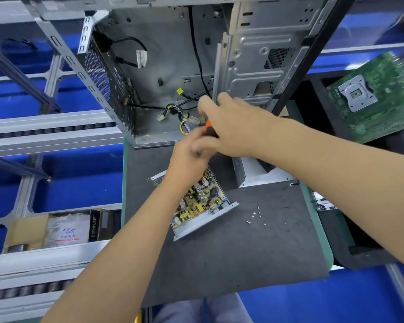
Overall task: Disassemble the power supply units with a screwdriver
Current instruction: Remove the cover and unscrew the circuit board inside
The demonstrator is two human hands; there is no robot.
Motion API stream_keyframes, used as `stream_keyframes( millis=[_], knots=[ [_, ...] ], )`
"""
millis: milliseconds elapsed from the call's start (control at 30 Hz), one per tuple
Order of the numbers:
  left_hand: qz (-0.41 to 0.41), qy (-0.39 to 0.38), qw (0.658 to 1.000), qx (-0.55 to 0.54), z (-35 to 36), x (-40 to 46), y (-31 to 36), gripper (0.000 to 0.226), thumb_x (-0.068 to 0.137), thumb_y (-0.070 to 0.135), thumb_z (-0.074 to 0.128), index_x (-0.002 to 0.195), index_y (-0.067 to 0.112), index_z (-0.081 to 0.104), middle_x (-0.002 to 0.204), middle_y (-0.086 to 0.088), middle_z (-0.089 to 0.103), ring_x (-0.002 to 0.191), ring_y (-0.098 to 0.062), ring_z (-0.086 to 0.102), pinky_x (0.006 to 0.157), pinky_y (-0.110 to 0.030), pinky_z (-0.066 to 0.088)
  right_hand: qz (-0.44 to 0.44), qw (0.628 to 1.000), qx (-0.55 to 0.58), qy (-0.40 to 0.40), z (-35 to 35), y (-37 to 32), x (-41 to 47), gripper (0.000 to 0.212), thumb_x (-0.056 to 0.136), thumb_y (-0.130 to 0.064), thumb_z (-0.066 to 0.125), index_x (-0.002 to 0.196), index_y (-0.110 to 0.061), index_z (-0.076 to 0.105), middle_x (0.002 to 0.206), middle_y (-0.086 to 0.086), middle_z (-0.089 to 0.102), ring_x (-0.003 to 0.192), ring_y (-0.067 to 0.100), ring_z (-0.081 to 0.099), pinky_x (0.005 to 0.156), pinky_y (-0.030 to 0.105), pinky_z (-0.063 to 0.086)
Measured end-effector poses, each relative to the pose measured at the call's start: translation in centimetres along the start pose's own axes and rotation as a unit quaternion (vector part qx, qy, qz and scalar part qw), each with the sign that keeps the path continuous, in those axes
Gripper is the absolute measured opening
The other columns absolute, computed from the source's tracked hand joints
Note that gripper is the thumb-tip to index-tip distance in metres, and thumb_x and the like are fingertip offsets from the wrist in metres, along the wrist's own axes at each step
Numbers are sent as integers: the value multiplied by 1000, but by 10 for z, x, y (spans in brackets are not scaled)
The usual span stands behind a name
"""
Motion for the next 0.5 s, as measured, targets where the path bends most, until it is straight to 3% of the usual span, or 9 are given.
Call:
stream_keyframes(
  millis=[67, 133, 200, 233, 300, 333, 400, 500],
  knots=[
    [-9, 47, 999, 5, -3, 4, 2, 29, 78, 14, 81, 90, 24, 56, 86, 9, 60, 72, -1, 52, 60, -12, 36, -3, 995, -87, 45, -6, -6, 2, 38, 98, -49, 46, 101, -14, 30, 73, 2, 30, 82, 35, 50, 63, 40, 36],
    [-15, 41, 999, -33, 0, 4, 2, 38, 76, 14, 83, 99, 18, 53, 92, 3, 60, 75, -3, 50, 63, -14, 38, -27, 997, -74, 22, -1, -10, 5, 25, 96, -32, 48, 100, -15, 31, 81, 5, 40, 87, 34, 53, 66, 39, 37],
    [-13, 2, 998, -54, 6, 0, -2, 38, 83, 11, 77, 115, 21, 59, 101, 7, 66, 83, -5, 56, 71, -18, 41, -23, 999, -19, -15, 4, -7, 4, 33, 89, -33, 55, 109, -15, 35, 101, 7, 44, 97, 33, 47, 76, 41, 40],
    [-13, -5, 999, -44, 7, -2, -5, 34, 85, 10, 74, 115, 23, 64, 99, 13, 68, 84, -6, 58, 73, -17, 41, -2, 1000, -8, -9, 2, -3, 2, 39, 90, -42, 55, 112, -16, 36, 102, 7, 42, 97, 32, 44, 79, 43, 41],
    [-28, 34, 999, -23, 2, -3, -9, 29, 83, 12, 76, 95, 35, 65, 83, 25, 66, 76, -3, 57, 67, -10, 38, 34, 998, -50, 18, -3, 2, 0, 42, 95, -53, 47, 107, -15, 36, 89, 7, 37, 93, 35, 47, 72, 42, 37],
    [-28, 67, 997, -13, -3, -2, -7, 35, 79, 12, 80, 89, 37, 58, 80, 24, 64, 74, -1, 56, 64, -8, 36, 17, 996, -87, 32, -4, -3, 2, 36, 99, -48, 44, 107, -13, 37, 86, 7, 36, 95, 36, 52, 69, 41, 36],
    [-19, 87, 996, -20, -4, -1, -3, 46, 75, 10, 82, 94, 36, 48, 90, 15, 62, 78, 5, 55, 65, -10, 38, -29, 996, -85, 17, 1, -11, 4, 31, 100, -36, 46, 117, -11, 39, 99, 11, 44, 102, 36, 54, 72, 42, 40],
    [7, 21, 999, -24, 5, -1, 0, 42, 85, 3, 71, 114, 29, 57, 110, 6, 66, 94, -7, 60, 76, -24, 48, -36, 999, -29, -15, 3, -10, 0, 45, 91, -39, 58, 124, -18, 36, 117, 11, 44, 107, 34, 45, 85, 46, 40]
  ],
)
Point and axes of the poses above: each hand's wrist, its own x-axis towards the middle knuckle, its own z-axis out of the palm, y = z × x, the point moved 9 cm from there along x, towards the middle knuckle
